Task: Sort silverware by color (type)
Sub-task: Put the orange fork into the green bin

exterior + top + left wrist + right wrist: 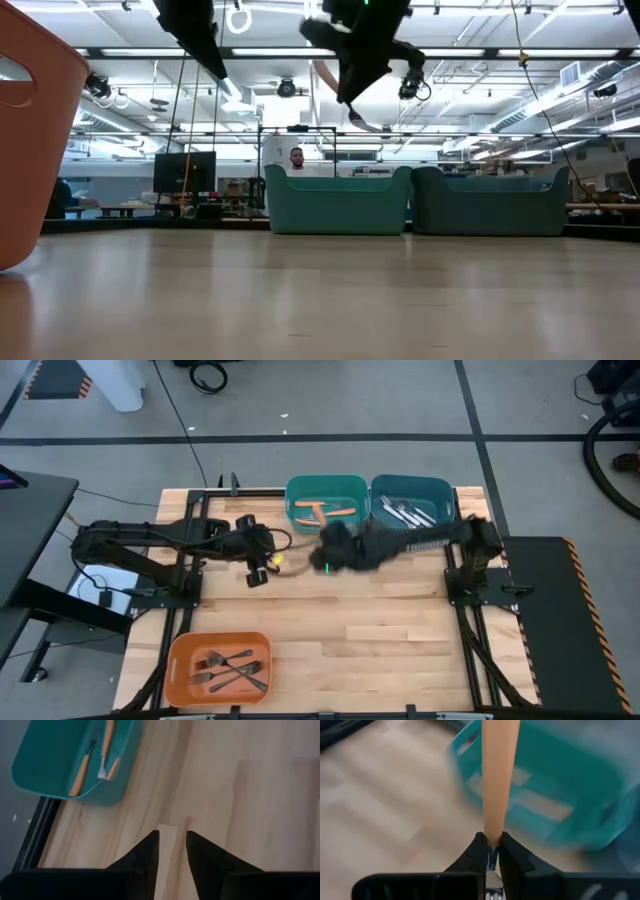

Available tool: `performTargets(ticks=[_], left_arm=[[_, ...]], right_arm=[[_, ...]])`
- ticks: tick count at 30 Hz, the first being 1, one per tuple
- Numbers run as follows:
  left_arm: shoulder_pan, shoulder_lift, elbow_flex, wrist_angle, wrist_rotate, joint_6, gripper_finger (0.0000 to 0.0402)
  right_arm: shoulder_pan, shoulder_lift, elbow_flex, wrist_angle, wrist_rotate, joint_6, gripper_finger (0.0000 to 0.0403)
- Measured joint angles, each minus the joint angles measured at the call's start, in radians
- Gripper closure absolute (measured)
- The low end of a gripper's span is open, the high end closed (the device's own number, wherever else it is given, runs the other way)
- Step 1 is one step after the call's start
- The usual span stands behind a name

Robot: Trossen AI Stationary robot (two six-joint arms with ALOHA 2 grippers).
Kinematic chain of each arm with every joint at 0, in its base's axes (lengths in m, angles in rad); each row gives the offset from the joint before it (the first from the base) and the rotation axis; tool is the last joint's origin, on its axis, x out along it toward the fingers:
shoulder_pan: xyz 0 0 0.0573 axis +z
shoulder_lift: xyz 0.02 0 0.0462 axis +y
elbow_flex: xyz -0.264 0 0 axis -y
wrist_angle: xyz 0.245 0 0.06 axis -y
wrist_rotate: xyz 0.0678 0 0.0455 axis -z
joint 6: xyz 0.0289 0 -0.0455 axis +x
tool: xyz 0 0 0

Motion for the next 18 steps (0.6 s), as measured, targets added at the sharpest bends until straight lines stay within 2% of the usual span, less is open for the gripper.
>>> performTargets(ticks=[2,4,6,10,12,14,18], left_arm=[[0.026,0.0,0.0,-0.001,0.0,0.001,0.0294],[0.054,0.0,0.0,0.0,0.0,0.001,0.0294],[0.086,0.0,0.0,0.007,0.0,0.012,0.0294],[0.151,0.0,0.0,0.038,0.0,0.036,0.0294],[0.182,0.0,0.0,0.05,0.0,0.034,0.0294],[0.212,0.0,0.0,0.058,0.0,0.019,0.0294],[0.256,0.0,0.0,0.065,0.0,0.011,0.0294]], right_arm=[[-0.094,-0.031,0.0,0.017,0.02,-0.172,0.037],[-0.196,-0.053,0.0,0.063,-0.018,-0.376,0.037],[-0.292,-0.053,0.0,0.127,-0.115,-0.59,0.0369],[-0.45,-0.025,0.0,0.221,-0.413,-0.966,0.0368],[-0.509,-0.005,0.0,0.205,-0.561,-1.068,0.0368],[-0.555,0.011,-0.001,0.189,-0.642,-1.116,0.0366],[-0.611,0.05,-0.001,0.134,-0.656,-1.183,0.0351]])
